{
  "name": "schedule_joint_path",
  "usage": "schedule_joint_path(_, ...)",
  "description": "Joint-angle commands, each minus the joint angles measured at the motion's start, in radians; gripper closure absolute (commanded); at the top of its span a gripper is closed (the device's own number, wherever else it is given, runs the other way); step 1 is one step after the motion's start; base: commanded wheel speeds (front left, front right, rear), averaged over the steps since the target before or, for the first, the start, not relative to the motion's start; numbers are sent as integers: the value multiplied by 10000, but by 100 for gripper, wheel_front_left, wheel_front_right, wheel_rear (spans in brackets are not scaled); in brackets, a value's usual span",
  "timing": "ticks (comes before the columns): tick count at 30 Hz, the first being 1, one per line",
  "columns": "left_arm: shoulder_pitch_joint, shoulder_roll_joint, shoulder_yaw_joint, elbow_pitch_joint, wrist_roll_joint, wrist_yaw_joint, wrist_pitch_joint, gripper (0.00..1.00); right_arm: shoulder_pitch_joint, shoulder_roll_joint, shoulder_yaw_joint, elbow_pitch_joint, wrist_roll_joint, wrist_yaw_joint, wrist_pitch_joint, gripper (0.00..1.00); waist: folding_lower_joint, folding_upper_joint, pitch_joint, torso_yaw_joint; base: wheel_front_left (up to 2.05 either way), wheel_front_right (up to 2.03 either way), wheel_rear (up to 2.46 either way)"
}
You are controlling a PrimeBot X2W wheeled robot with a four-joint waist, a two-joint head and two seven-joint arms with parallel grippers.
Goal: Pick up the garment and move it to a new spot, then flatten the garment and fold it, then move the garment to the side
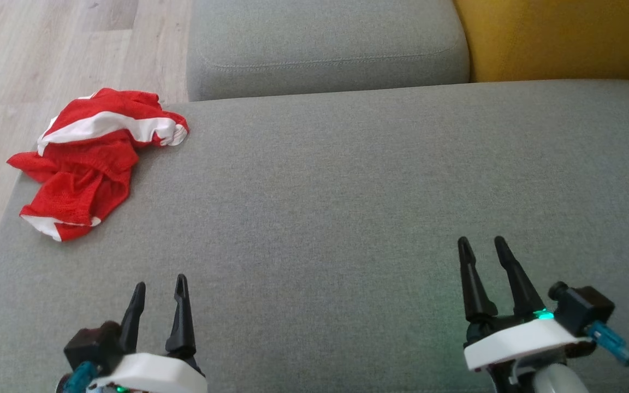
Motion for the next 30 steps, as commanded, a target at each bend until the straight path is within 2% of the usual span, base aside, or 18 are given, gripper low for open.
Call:
schedule_joint_path(1,-269,141,210,-442,323,85,-147,0,-351,-80,273,-399,-329,64,-158,0,0,-1,-5,0,0,0,0)
schedule_joint_path(21,45,136,-1,-746,2508,361,-731,0,-320,-96,556,-127,-2603,76,-748,0,0,-1,-47,-46,0,0,0)
schedule_joint_path(30,26,92,111,-642,2490,337,-751,0,-413,-96,303,177,-2522,77,-768,0,0,-1,-42,-36,0,0,0)
